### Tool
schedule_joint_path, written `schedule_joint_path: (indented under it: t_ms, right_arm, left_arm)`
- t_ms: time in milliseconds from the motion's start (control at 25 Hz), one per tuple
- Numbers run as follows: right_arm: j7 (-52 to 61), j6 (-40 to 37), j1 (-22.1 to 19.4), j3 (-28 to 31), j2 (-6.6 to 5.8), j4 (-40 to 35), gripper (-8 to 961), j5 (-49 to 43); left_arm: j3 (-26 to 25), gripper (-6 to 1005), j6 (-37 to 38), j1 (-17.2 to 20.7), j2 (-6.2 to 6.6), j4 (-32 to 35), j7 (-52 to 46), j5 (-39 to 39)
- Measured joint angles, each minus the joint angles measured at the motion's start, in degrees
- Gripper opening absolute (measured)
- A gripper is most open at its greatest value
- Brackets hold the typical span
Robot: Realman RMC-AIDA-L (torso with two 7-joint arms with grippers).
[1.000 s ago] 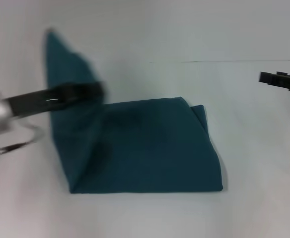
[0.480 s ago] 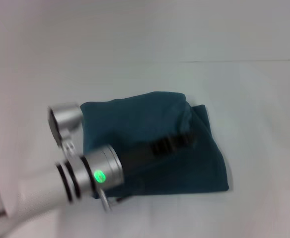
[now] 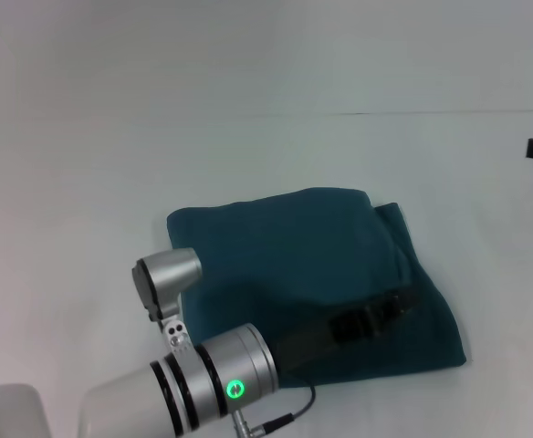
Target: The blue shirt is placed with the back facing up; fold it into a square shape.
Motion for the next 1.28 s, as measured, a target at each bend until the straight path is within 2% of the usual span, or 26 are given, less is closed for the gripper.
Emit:
schedule_joint_path:
  t_ms: [80,240,400,520,840,1080,1280]
  right_arm:
    - [0.2,0.1,0.1,-0.8,0.21,0.0,725,0.0]
    - [0.6,0.4,0.4,-1.7,0.33,0.5,727,-0.1]
    - [1.3,0.7,0.7,-2.0,0.33,1.2,730,-0.1]
    - [2.2,0.8,1.0,-2.4,0.33,1.9,729,-0.1]
    - [5.8,1.0,3.3,-4.6,0.42,6.4,727,-0.1]
    - [9.2,0.6,4.4,-6.8,0.85,9.1,725,-0.1]
    - [12.7,-0.8,4.4,-8.6,1.14,10.2,723,-0.1]
  left_arm:
    - [-1.4,41,0.0,-0.1,-0.01,-0.4,0.8,1.9]
    - [-2.6,140,0.7,0.3,-0.01,0.0,0.2,3.3]
    - [-2.5,239,4.6,0.7,0.00,2.5,-2.1,5.2]
    - [-2.5,357,7.9,1.3,0.22,4.9,-3.8,6.4]
    - [-2.4,716,15.4,6.4,0.46,19.1,-9.9,6.5]
    - [-0.9,924,21.4,10.0,0.70,30.8,-11.4,6.5]
    - [4.6,919,23.9,13.0,0.95,40.9,-11.4,6.6]
